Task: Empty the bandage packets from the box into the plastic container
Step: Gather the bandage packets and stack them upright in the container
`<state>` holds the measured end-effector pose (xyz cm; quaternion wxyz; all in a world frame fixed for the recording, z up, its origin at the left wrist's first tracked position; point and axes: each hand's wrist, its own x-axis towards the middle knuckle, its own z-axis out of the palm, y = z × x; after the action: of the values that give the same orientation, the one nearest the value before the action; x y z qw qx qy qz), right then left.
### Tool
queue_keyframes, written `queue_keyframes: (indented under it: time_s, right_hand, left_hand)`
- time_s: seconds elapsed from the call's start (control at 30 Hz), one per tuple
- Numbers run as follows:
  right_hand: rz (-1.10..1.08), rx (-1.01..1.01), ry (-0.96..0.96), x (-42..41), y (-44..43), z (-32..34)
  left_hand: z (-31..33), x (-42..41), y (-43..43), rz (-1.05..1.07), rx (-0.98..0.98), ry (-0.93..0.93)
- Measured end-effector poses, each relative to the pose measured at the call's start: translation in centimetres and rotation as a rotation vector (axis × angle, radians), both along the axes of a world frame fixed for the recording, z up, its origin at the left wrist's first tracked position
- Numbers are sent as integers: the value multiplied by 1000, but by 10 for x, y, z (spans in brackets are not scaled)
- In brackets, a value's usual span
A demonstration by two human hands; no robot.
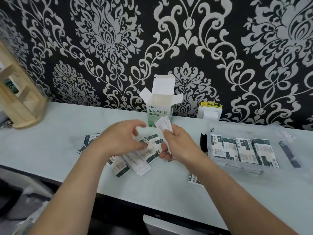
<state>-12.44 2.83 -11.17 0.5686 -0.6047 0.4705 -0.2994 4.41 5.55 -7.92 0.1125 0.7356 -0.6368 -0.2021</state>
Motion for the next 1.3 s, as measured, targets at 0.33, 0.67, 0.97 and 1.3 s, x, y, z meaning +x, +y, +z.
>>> queue_keyframes:
  time_s: [0.33,0.67,0.97,1.3]
  right_hand:
    - [4,108,27,9,4,0]
    - [-53,414,-358,1,2,7]
    - [131,525,-510,-6,9,20]
    - [115,-3,-148,-22,6,32]
  left_hand:
    - [-28,9,-2,-15,302,-63]
    - [7,20,13,-37,-200,739]
    - [2,-32,6,-31,-452,538]
    - [7,-65,11,-357,-340,85]
